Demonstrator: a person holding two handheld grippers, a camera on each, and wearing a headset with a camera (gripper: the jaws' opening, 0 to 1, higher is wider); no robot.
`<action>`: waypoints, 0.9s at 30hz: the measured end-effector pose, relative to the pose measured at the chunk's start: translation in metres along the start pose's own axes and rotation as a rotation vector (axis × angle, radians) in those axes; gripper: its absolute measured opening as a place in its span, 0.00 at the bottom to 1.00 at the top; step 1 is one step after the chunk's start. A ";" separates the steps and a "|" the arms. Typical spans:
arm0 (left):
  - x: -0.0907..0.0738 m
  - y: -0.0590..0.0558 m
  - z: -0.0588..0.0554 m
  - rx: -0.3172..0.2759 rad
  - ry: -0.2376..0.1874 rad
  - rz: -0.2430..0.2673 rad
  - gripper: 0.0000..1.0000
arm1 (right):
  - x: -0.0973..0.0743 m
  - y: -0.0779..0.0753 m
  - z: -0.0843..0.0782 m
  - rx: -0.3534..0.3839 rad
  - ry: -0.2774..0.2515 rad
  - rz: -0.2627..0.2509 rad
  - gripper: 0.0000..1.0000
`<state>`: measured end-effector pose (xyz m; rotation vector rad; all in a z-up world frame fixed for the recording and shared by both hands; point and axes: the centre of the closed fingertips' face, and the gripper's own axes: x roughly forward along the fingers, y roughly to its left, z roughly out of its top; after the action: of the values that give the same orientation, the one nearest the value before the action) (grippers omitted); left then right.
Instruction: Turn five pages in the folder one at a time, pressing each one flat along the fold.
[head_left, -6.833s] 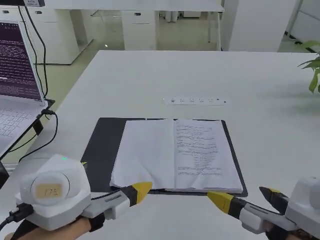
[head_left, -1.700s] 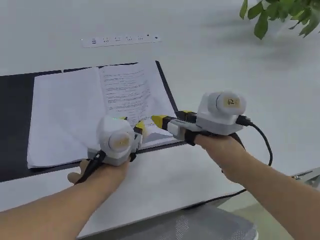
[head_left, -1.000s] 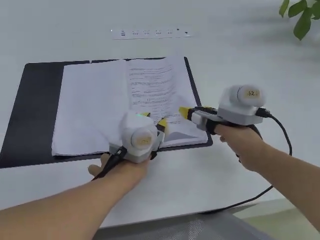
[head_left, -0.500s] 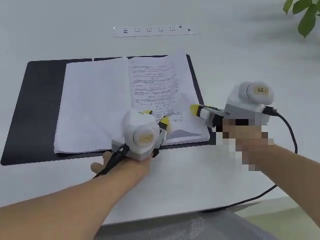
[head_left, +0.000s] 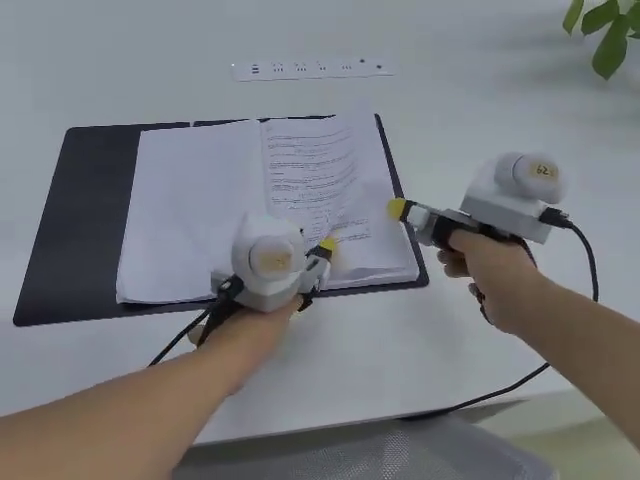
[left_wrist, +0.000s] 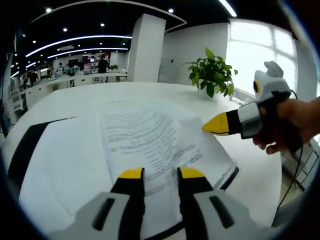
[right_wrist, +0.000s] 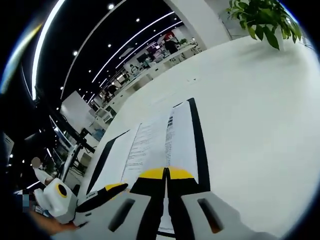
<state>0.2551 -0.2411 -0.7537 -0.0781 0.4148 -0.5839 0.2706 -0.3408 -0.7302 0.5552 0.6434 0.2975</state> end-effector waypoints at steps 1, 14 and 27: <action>-0.008 0.004 0.001 0.023 -0.003 0.010 0.27 | -0.001 0.004 0.001 0.014 -0.001 0.010 0.00; -0.076 0.037 0.025 0.118 -0.036 0.053 0.35 | -0.017 0.079 0.019 0.197 -0.042 0.163 0.00; -0.153 0.097 0.055 0.170 -0.107 0.157 0.35 | 0.003 0.184 0.002 0.197 0.010 0.313 0.00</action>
<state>0.2123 -0.0788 -0.6665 0.0850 0.2639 -0.4561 0.2570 -0.1903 -0.6243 0.8465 0.5978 0.5343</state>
